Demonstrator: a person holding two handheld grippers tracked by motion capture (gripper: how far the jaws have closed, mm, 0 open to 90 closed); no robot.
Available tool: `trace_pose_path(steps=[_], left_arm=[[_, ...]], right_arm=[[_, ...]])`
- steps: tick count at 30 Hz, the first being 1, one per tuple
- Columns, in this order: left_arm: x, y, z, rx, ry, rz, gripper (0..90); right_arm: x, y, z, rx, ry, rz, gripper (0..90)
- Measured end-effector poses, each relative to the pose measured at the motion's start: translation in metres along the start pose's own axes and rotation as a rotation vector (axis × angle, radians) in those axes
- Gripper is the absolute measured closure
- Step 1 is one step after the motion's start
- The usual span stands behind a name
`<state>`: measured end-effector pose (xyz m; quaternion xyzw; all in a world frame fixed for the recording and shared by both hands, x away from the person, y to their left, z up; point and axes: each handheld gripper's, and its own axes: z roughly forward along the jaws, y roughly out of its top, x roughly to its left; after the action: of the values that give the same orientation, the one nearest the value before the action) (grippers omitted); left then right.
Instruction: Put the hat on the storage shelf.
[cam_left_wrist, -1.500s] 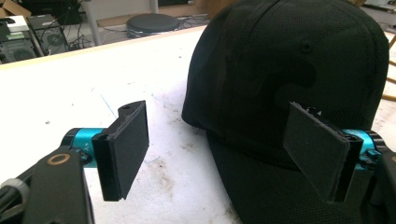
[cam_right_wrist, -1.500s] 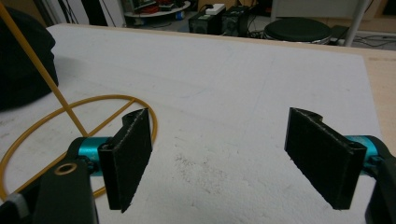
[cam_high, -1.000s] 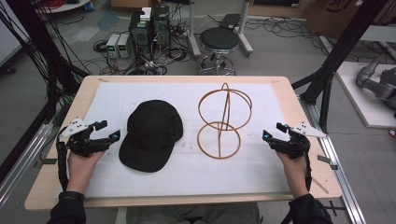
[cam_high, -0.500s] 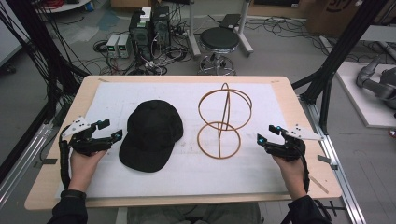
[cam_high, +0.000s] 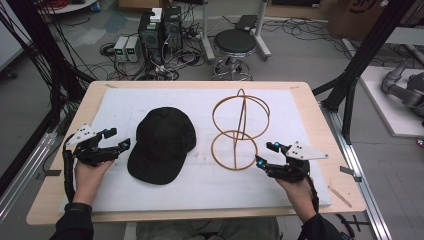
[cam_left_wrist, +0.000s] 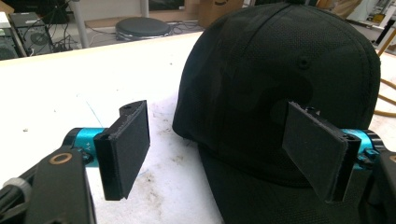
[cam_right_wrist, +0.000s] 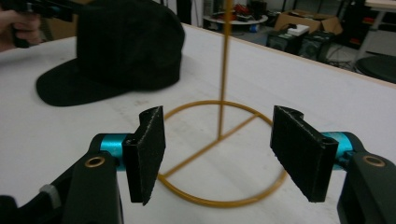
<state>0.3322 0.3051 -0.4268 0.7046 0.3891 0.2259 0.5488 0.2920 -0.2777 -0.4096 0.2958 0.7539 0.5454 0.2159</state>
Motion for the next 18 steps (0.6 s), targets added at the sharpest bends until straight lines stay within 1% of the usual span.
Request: trace_pose_path(steps=[3, 5, 8, 10, 11, 12, 13, 14, 17, 18], left_arm=[[-0.001, 0.000, 0.000, 0.004, -0.003, -0.001, 23.6], [-0.002, 0.000, 0.000, 0.009, -0.006, 0.002, 23.6], [-0.002, 0.000, -0.001, 0.012, -0.007, 0.001, 23.6], [-0.003, 0.000, -0.001, 0.013, -0.009, 0.002, 23.5], [-0.003, 0.000, -0.001, 0.013, -0.009, 0.002, 23.4], [-0.003, 0.000, -0.002, 0.014, -0.010, 0.002, 23.3], [-0.003, 0.000, -0.002, 0.013, -0.007, 0.002, 23.3], [-0.003, -0.001, -0.003, 0.016, -0.006, 0.000, 23.2], [-0.003, -0.002, -0.003, 0.028, -0.002, 0.011, 23.1], [-0.003, -0.002, -0.004, 0.028, -0.002, 0.012, 23.1]], right_arm=[[0.016, 0.003, 0.003, -0.005, 0.010, -0.024, 35.3], [0.026, 0.005, 0.006, -0.013, 0.031, -0.023, 35.3], [0.042, 0.008, 0.017, -0.014, 0.060, -0.037, 34.3], [0.054, 0.010, 0.026, -0.010, 0.066, -0.056, 33.2], [0.060, 0.011, 0.032, 0.001, 0.079, -0.058, 33.1], [0.066, 0.013, 0.038, 0.010, 0.085, -0.075, 32.7], [0.066, 0.013, 0.038, 0.010, 0.085, -0.075, 32.7], [0.076, 0.017, 0.051, 0.020, 0.103, -0.098, 31.5], [0.089, 0.023, 0.072, 0.037, 0.132, -0.091, 31.5], [0.092, 0.025, 0.078, 0.044, 0.130, -0.090, 31.6]])
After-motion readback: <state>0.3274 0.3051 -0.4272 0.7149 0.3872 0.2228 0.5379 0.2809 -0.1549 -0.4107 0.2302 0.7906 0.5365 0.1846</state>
